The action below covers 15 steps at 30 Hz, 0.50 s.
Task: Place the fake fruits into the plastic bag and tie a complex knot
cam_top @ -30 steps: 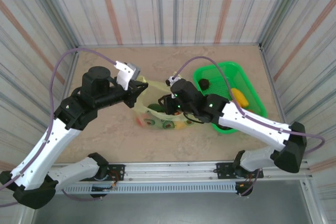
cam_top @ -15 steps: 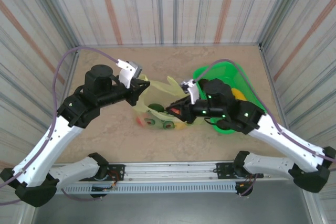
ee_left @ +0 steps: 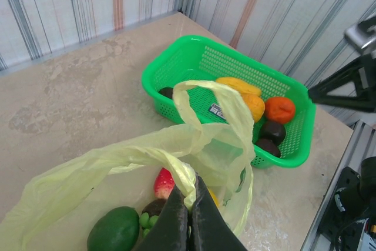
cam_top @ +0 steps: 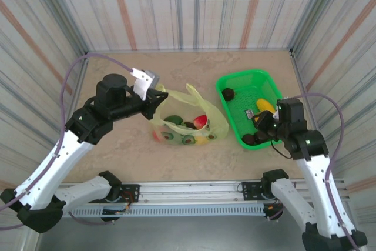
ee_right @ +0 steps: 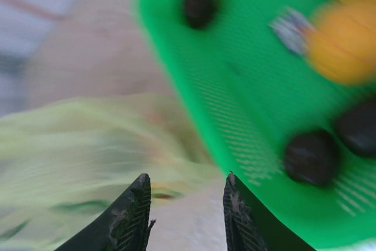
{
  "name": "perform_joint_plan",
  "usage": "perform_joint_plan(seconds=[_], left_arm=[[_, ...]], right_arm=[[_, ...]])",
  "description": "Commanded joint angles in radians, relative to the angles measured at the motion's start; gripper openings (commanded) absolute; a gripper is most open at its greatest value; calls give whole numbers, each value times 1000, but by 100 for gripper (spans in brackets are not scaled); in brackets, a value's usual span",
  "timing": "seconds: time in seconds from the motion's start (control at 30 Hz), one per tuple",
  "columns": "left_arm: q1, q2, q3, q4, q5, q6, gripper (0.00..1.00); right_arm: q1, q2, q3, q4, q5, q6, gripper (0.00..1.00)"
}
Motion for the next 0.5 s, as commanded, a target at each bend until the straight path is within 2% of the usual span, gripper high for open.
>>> perform_joint_plan(seconds=[0.0, 0.13, 0.23, 0.33, 0.47], left_arm=[[-12, -22, -6, 25, 9, 4, 0], [-12, -31, -10, 28, 2, 7, 0], [-13, -33, -16, 36, 3, 5, 0], [-12, -32, -16, 37, 4, 5, 0], [-13, -32, -11, 37, 4, 4, 0]], right_arm=[[-30, 36, 15, -327, 151, 183, 37], [-35, 85, 25, -452, 257, 246, 29], [-36, 117, -32, -501, 308, 300, 18], [-41, 118, -114, -421, 269, 296, 17], [-50, 133, -184, -217, 239, 252, 19]])
